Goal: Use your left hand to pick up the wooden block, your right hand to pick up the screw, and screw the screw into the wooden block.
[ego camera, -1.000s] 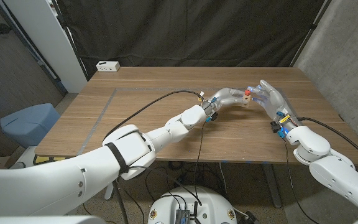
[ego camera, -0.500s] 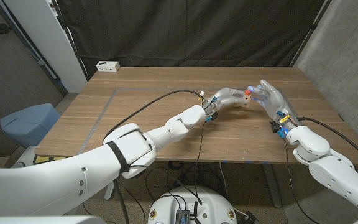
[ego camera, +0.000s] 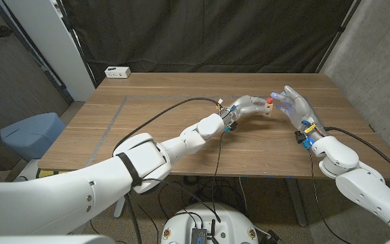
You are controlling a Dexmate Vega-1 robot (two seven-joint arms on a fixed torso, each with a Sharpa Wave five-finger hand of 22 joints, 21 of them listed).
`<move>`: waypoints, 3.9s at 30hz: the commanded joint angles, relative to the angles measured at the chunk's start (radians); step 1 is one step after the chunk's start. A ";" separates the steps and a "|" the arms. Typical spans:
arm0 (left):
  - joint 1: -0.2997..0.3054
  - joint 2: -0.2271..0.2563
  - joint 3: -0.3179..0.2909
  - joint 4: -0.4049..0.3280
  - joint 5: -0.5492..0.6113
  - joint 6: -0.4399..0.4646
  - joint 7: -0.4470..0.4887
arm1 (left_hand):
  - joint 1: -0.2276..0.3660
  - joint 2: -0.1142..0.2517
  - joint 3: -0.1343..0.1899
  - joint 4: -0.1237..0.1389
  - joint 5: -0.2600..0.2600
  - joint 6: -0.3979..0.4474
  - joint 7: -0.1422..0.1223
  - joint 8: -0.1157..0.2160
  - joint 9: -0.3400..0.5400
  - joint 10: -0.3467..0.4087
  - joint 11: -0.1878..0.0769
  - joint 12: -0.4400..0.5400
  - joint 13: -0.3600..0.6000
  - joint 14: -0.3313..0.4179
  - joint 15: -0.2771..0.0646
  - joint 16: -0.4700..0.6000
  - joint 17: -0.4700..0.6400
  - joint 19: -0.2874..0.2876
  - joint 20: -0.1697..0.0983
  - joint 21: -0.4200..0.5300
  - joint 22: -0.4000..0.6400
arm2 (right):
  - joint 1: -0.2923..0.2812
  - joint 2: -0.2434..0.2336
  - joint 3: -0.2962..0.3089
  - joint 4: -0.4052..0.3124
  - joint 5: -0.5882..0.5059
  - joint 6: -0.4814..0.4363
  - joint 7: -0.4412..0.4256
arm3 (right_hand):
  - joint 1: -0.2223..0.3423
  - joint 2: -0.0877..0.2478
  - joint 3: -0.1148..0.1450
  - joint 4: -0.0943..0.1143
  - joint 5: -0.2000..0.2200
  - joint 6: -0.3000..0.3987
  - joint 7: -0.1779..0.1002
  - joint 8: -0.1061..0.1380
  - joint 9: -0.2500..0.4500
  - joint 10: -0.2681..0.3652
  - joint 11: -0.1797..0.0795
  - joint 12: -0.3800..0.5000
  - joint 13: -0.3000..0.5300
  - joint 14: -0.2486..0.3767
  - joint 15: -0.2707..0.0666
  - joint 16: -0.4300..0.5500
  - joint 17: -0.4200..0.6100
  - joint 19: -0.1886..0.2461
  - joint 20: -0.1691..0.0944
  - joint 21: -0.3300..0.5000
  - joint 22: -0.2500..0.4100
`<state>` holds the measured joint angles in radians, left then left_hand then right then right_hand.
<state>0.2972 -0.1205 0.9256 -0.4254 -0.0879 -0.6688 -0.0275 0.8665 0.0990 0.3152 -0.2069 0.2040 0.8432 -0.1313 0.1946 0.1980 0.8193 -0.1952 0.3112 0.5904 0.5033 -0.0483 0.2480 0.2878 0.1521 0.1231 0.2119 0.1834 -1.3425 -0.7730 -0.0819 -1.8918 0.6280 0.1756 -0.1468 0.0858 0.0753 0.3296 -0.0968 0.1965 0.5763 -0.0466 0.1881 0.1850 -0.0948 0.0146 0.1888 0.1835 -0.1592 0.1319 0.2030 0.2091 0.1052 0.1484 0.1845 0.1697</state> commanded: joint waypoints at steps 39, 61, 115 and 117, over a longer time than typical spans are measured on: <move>-0.039 -0.020 0.019 0.043 -0.035 0.064 -0.011 | -0.007 0.024 0.061 0.053 0.009 0.013 -0.005 0.013 0.003 0.004 0.000 0.007 0.005 -0.004 -0.072 0.008 0.001 0.002 0.004 0.004 0.006 | 0.063 -0.005 -0.041 0.047 0.029 -0.036 0.009 | -0.005 -0.002 0.004 -0.001 0.007 0.007 0.004 0.009 0.002 -0.003 0.003 0.006 0.002 -0.006 0.002 0.004 0.003 -0.004 0.007 0.008 0.003; -0.043 -0.016 0.022 0.045 -0.046 0.073 -0.014 | -0.007 0.019 0.057 0.053 0.007 0.028 -0.008 0.017 0.003 0.013 -0.004 0.012 0.005 0.006 -0.075 0.013 0.002 0.005 0.001 0.005 0.006 | 0.076 -0.006 -0.056 0.045 0.032 -0.047 0.002 | 0.001 -0.002 0.008 -0.005 0.008 0.045 0.013 0.018 0.002 0.015 -0.012 0.011 0.002 0.000 -0.001 0.006 0.000 0.006 0.006 0.011 0.003; -0.021 -0.013 0.018 0.029 -0.022 0.019 -0.003 | -0.007 0.016 0.050 0.054 0.005 0.045 -0.012 0.019 0.003 0.025 -0.005 0.023 0.006 0.018 -0.080 0.016 0.005 0.009 -0.001 0.006 0.006 | -0.016 0.007 -0.003 0.004 0.031 0.022 0.005 | 0.013 0.001 0.018 -0.015 0.005 0.196 0.042 0.047 0.003 0.126 -0.001 0.031 0.002 0.055 -0.008 0.019 -0.007 0.042 -0.003 0.016 0.003; -0.021 -0.012 0.018 0.028 -0.022 0.018 -0.004 | -0.007 0.016 0.050 0.054 0.005 0.046 -0.011 0.019 0.003 0.025 -0.008 0.024 0.006 0.019 -0.080 0.016 0.005 0.010 -0.002 0.006 0.006 | -0.016 0.010 -0.004 0.007 0.033 0.029 0.012 | 0.013 0.001 0.018 -0.016 0.005 0.202 0.042 0.048 0.003 0.128 -0.001 0.031 0.002 0.057 -0.008 0.019 -0.008 0.043 -0.002 0.015 0.003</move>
<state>0.2738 -0.1335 0.9462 -0.3952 -0.1129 -0.6474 -0.0314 0.8667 0.0994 0.3152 -0.2069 0.2035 0.8512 -0.1234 0.1950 0.1975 0.8322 -0.1971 0.3132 0.5907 0.5109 -0.0483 0.2582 0.2903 0.1521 0.1231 0.2119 0.1834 -1.3473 -0.7756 -0.0925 -1.8886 0.6541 0.1775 -0.1531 0.0858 0.0753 0.3420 -0.1095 0.1965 0.7666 -0.0038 0.2307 0.1859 0.0253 0.0126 0.2153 0.1839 -0.1106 0.1232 0.2146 0.1996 0.1397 0.1429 0.1965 0.1697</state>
